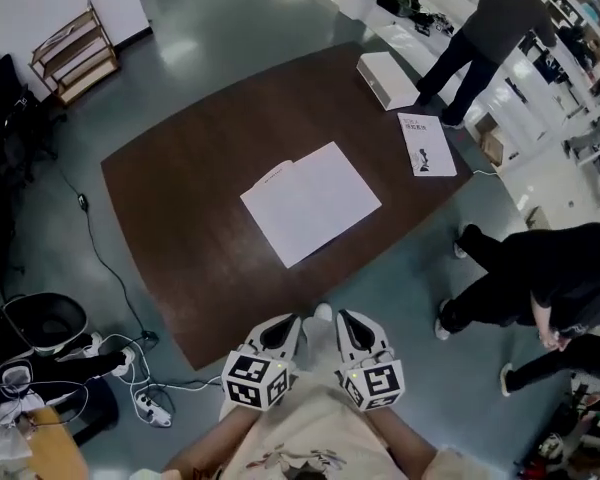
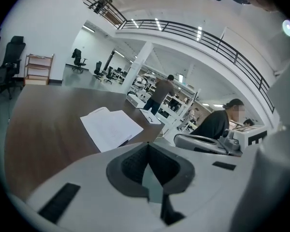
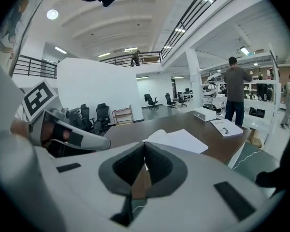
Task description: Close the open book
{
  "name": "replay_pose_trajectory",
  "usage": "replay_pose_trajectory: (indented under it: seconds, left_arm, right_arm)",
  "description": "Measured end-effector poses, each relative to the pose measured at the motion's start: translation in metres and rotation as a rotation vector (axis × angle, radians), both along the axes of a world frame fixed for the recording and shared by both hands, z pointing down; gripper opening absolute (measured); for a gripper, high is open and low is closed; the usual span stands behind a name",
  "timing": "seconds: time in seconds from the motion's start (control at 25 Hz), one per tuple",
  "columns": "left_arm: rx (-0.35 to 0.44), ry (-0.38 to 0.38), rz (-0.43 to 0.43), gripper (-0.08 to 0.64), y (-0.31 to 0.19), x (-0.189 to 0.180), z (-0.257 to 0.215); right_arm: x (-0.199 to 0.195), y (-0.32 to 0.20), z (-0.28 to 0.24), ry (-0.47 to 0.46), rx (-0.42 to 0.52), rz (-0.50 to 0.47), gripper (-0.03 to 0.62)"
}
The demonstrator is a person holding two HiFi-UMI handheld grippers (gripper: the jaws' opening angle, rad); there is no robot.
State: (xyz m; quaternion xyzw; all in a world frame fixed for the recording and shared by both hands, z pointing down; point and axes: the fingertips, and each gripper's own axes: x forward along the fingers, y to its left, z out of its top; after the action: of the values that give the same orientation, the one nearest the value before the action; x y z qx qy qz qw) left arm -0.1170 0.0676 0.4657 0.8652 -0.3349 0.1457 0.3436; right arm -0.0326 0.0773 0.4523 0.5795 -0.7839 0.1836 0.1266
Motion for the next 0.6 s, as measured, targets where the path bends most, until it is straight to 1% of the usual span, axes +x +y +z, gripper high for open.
replay_pose_trajectory:
  seconds: [0.16,0.24,0.28,0.4,0.44,0.48,0.6]
  left_arm:
    - [-0.034,-0.003,-0.032,0.006,-0.025,0.01,0.015]
    - [-0.098,0.037,-0.073,0.006,-0.033,0.014,0.028]
    - [-0.151,0.079,-0.109,0.006,-0.036,0.015,0.036]
    - [-0.328,0.249,-0.242,0.006,-0.048,0.018,0.063]
    - [-0.364,0.295,-0.272,0.006,-0.052,0.021,0.07]
    - [-0.383,0.332,-0.291,0.006,-0.057,0.025,0.075]
    - [-0.424,0.42,-0.338,0.008,-0.07,0.038,0.087]
  right_arm:
    - [0.003,-0.024,0.027,-0.01,-0.049,-0.045,0.006]
    - [0.004,-0.033,0.038,-0.01,-0.067,-0.072,0.006]
    - [0.004,-0.037,0.042,-0.009,-0.073,-0.086,0.006]
    - [0.011,-0.051,0.051,-0.014,-0.088,-0.121,0.006]
    - [0.015,-0.055,0.054,-0.017,-0.094,-0.127,0.006]
    - [0.02,-0.06,0.057,-0.019,-0.1,-0.132,0.006]
    - [0.033,-0.072,0.069,-0.043,-0.132,-0.137,0.006]
